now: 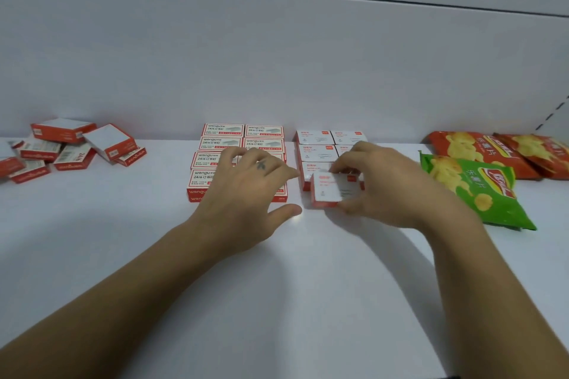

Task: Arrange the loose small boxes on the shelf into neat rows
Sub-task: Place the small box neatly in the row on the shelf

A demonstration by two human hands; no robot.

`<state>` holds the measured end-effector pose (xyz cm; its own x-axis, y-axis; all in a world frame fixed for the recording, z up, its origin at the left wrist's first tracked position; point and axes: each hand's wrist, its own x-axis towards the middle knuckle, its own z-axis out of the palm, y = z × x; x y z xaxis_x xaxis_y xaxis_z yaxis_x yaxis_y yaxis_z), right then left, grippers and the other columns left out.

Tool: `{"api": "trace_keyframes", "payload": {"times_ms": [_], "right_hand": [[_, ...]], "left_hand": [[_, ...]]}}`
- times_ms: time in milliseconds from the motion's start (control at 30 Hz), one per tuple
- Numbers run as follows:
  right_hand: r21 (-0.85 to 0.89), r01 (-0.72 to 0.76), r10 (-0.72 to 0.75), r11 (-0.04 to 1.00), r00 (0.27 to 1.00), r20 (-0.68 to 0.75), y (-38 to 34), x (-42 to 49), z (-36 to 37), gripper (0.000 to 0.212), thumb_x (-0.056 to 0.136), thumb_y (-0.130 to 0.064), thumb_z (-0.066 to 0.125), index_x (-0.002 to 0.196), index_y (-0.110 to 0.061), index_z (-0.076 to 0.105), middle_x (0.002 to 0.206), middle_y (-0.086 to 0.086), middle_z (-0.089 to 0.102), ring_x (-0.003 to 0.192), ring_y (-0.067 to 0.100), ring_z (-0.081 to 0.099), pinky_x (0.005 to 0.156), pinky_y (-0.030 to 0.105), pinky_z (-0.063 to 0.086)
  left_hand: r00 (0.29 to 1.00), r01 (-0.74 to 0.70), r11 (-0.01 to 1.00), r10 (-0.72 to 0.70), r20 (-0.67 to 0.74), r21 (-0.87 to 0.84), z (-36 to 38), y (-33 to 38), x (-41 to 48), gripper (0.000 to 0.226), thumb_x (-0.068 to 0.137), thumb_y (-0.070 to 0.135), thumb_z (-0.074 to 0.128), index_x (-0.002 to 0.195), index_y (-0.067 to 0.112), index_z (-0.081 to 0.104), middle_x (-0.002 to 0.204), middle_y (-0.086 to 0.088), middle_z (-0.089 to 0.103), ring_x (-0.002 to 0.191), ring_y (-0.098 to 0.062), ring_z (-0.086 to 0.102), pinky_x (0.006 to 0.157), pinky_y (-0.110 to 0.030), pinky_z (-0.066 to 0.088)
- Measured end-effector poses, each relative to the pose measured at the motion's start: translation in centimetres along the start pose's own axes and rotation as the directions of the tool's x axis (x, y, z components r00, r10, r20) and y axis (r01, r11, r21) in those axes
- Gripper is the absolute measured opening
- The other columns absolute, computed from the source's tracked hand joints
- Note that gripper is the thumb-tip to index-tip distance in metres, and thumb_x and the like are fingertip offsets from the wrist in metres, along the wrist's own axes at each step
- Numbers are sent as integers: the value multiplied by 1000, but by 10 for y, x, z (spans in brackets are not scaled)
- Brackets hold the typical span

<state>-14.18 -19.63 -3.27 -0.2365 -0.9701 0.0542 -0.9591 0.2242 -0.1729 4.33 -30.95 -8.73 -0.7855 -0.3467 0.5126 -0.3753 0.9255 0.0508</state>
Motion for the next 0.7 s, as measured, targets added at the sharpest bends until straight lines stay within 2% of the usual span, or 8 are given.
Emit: {"api": "trace_keyframes", "payload": {"times_ms": [233,467,600,700], "right_hand": [[-72,37,-33,997,998,60,-10,7,14,56,72,-45,72,125,-34,57,112,-11,53,106,14,48,87,30,44],[-106,49,-41,993,996,75,-12,5,13,55,75,-45,70,127,-33,56,117,-9,52,109,15,47,91,29,41],[-54,22,-19,998,998,60,-11,4,10,59,72,-49,72,127,-38,54,116,-11,49,110,12,46,89,28,42],[-22,16,-14,1000,998,61,-13,5,10,52,73,-50,72,122,-42,57,115,-12,49,109,11,46,86,29,43]], "left_hand": [[1000,27,999,-27,14,-17,-3,-1,-1,42,79,51,57,110,23,66,109,2,68,107,-24,57,97,-50,33],[998,38,999,-37,54,-23,-7,-2,0,44,80,54,53,111,25,64,110,5,67,109,-22,55,98,-52,33],[996,37,999,-35,77,-17,-8,-3,0,44,79,54,55,112,26,64,110,6,67,109,-22,56,98,-53,34],[994,32,999,-31,101,-11,-9,-4,0,44,80,55,54,113,27,63,112,7,66,111,-21,54,99,-51,32]]}}
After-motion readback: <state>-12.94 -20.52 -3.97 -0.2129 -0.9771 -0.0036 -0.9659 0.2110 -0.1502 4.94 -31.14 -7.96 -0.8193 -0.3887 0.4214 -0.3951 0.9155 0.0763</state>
